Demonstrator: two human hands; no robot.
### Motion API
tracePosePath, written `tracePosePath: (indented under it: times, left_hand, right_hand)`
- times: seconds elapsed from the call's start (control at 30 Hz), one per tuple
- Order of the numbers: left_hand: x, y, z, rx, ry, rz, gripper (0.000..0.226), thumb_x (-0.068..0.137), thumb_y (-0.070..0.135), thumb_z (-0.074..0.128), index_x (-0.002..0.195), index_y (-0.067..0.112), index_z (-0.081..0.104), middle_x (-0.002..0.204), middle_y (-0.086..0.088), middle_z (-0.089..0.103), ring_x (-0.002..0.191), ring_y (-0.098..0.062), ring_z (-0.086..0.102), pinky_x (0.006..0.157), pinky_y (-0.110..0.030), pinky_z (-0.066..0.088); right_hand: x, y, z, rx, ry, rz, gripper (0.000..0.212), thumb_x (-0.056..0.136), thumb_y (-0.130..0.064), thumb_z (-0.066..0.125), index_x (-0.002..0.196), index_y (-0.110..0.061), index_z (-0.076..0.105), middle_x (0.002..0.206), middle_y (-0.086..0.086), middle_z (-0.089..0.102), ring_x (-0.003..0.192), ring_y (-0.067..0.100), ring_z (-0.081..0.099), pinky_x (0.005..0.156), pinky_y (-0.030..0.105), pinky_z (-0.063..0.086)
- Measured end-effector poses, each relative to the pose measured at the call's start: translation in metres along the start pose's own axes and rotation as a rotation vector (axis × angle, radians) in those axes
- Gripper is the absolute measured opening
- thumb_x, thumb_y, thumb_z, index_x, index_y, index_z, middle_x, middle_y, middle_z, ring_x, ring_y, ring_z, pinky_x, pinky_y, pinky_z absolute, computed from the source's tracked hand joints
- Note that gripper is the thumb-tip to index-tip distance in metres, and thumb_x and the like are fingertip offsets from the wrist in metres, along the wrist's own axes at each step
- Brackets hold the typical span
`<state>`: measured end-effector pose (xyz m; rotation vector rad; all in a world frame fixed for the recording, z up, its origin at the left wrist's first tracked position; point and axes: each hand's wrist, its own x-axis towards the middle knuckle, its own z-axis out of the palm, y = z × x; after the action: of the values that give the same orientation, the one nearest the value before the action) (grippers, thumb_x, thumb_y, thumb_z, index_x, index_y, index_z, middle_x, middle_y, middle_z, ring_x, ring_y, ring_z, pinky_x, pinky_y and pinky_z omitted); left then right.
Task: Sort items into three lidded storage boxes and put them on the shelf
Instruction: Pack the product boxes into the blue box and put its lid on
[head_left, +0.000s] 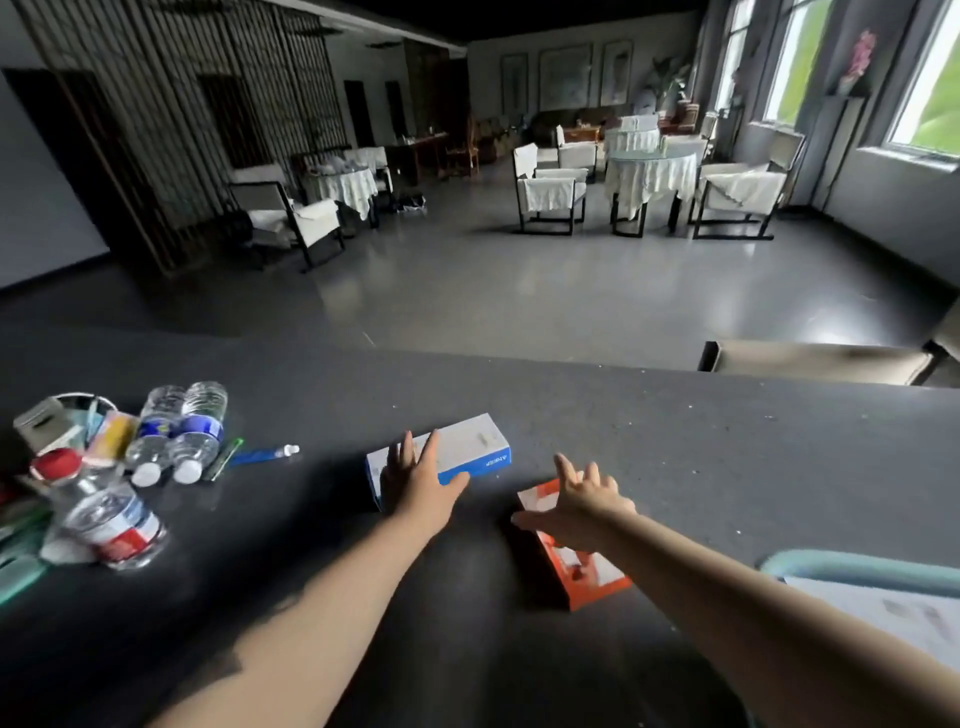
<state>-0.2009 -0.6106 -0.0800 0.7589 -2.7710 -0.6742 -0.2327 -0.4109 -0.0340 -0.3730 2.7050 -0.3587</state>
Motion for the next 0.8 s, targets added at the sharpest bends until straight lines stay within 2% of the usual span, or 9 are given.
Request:
tracePosePath:
  times: [0.07, 0.17, 0.23, 0.3, 0.37, 0.43, 0.53, 0.63, 0.8]
  left_hand:
    - [0.027, -0.015, 0.0, 0.105, -0.09, 0.034, 0.083, 0.084, 0.058, 0.056, 0.15, 0.036, 0.011, 0.16, -0.007, -0.008, 0.146, -0.028, -0.007, 0.117, -0.043, 0.005]
    - [0.056, -0.035, 0.008, 0.187, -0.207, 0.081, 0.093, 0.077, 0.07, 0.055, 0.149, 0.041, 0.004, 0.159, -0.009, -0.015, 0.145, -0.03, -0.014, 0.115, -0.05, 0.0]
    - [0.066, -0.045, 0.016, 0.3, -0.246, 0.09, 0.095, 0.074, 0.078, 0.048, 0.148, 0.043, 0.0, 0.16, -0.008, -0.009, 0.146, -0.029, -0.011, 0.113, -0.053, -0.004]
    - [0.07, -0.046, 0.021, 0.363, -0.196, 0.117, 0.091, 0.073, 0.081, 0.044, 0.146, 0.044, 0.004, 0.155, -0.008, 0.012, 0.142, -0.029, 0.007, 0.113, -0.053, 0.003]
    - [0.066, -0.035, 0.02, 0.246, -0.157, 0.152, 0.082, 0.072, 0.076, 0.052, 0.14, 0.043, 0.021, 0.13, -0.004, 0.034, 0.122, -0.026, 0.024, 0.107, -0.046, 0.021]
    - [0.056, -0.014, 0.015, 0.074, -0.144, 0.168, 0.078, 0.068, 0.069, 0.065, 0.133, 0.037, 0.037, 0.107, 0.001, 0.038, 0.106, -0.021, 0.026, 0.1, -0.04, 0.031]
    - [0.03, 0.035, -0.005, -0.036, -0.062, 0.188, 0.078, 0.063, 0.074, 0.065, 0.13, 0.04, 0.043, 0.108, -0.004, 0.048, 0.11, -0.029, 0.038, 0.096, -0.038, 0.037]
    - [-0.012, 0.095, -0.032, -0.108, -0.009, 0.331, 0.077, 0.058, 0.085, 0.056, 0.123, 0.046, 0.04, 0.112, -0.003, 0.057, 0.109, -0.031, 0.049, 0.087, -0.039, 0.045]
    - [-0.117, 0.182, -0.051, -0.414, -0.222, 0.542, 0.078, 0.051, 0.092, 0.044, 0.118, 0.053, 0.036, 0.103, 0.015, 0.056, 0.1, -0.013, 0.053, 0.084, -0.038, 0.047]
  right_hand:
    - [0.014, -0.008, 0.024, -0.047, -0.009, 0.149, 0.118, 0.065, -0.081, 0.056, 0.15, -0.03, -0.008, 0.159, 0.01, 0.0, 0.143, 0.033, 0.012, 0.108, 0.053, 0.029]
    - [0.022, -0.002, 0.046, -0.088, 0.041, 0.199, 0.117, 0.068, -0.077, 0.058, 0.149, -0.027, -0.011, 0.158, 0.015, -0.005, 0.142, 0.035, 0.014, 0.109, 0.05, 0.027]
    - [0.024, 0.004, 0.049, -0.077, 0.062, 0.184, 0.112, 0.071, -0.071, 0.06, 0.149, -0.027, -0.007, 0.156, 0.016, 0.003, 0.14, 0.034, 0.018, 0.108, 0.048, 0.029]
    - [0.023, 0.006, 0.045, -0.02, 0.085, 0.172, 0.103, 0.07, -0.067, 0.064, 0.146, -0.026, 0.008, 0.148, 0.014, 0.024, 0.134, 0.032, 0.028, 0.104, 0.046, 0.034]
    - [0.019, 0.005, 0.033, 0.12, 0.116, 0.194, 0.09, 0.066, -0.066, 0.065, 0.137, -0.027, 0.027, 0.135, 0.009, 0.042, 0.126, 0.029, 0.038, 0.098, 0.041, 0.04]
    - [0.01, 0.006, 0.01, 0.292, 0.138, 0.201, 0.08, 0.064, -0.068, 0.063, 0.128, -0.028, 0.039, 0.125, 0.008, 0.051, 0.119, 0.029, 0.046, 0.092, 0.038, 0.044]
    - [-0.015, 0.024, -0.037, 0.464, 0.204, 0.14, 0.075, 0.064, -0.066, 0.065, 0.125, -0.029, 0.043, 0.118, 0.01, 0.058, 0.11, 0.031, 0.054, 0.09, 0.039, 0.047]
    - [-0.06, 0.064, -0.08, 0.583, 0.408, 0.086, 0.074, 0.062, -0.064, 0.067, 0.125, -0.033, 0.044, 0.113, 0.008, 0.061, 0.101, 0.03, 0.06, 0.089, 0.043, 0.051]
    - [-0.155, 0.15, -0.107, 0.82, 0.635, 0.055, 0.085, 0.05, -0.067, 0.063, 0.128, -0.041, 0.042, 0.11, -0.001, 0.063, 0.092, 0.017, 0.065, 0.079, 0.037, 0.054]
